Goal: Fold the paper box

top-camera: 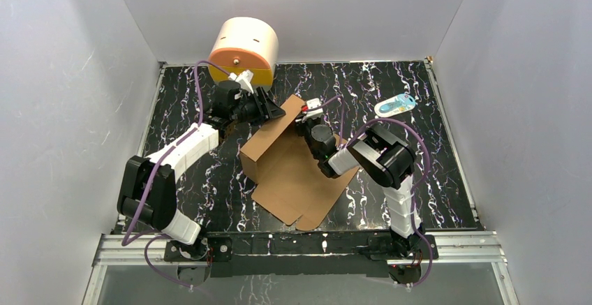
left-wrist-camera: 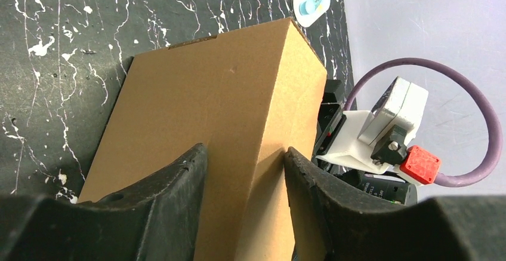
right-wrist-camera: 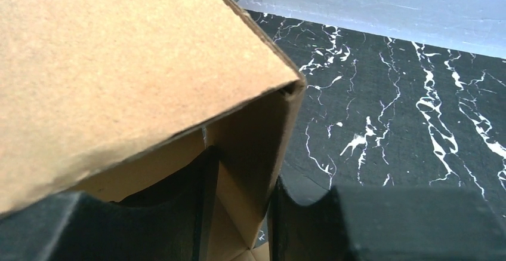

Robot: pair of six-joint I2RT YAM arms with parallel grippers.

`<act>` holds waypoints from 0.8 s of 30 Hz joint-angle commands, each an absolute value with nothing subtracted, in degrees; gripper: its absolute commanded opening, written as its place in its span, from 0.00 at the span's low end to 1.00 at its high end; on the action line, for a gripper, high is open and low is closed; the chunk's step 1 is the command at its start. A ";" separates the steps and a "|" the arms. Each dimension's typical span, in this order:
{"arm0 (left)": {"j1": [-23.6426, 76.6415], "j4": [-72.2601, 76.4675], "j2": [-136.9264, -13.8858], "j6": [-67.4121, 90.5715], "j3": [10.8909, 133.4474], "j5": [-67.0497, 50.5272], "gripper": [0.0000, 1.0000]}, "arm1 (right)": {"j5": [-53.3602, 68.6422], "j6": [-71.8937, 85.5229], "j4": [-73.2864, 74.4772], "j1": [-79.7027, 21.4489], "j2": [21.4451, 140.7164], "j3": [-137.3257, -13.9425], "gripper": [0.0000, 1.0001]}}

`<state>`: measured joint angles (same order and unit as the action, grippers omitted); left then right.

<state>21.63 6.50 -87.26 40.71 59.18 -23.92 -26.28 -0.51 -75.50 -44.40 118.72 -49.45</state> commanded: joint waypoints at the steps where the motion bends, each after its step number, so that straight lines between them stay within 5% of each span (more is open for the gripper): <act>1: 22.89 -2.22 -86.57 39.80 57.16 -27.55 0.50 | -30.85 -3.95 -78.68 -43.00 118.66 -52.64 0.45; 10: 22.93 -13.90 -83.55 33.06 66.38 -15.54 0.65 | -23.78 -4.12 -73.02 -43.00 110.57 -46.95 0.67; 24: 33.12 -28.80 -77.71 20.70 74.39 13.06 0.69 | -24.73 2.50 -38.97 -42.97 88.68 -38.80 0.93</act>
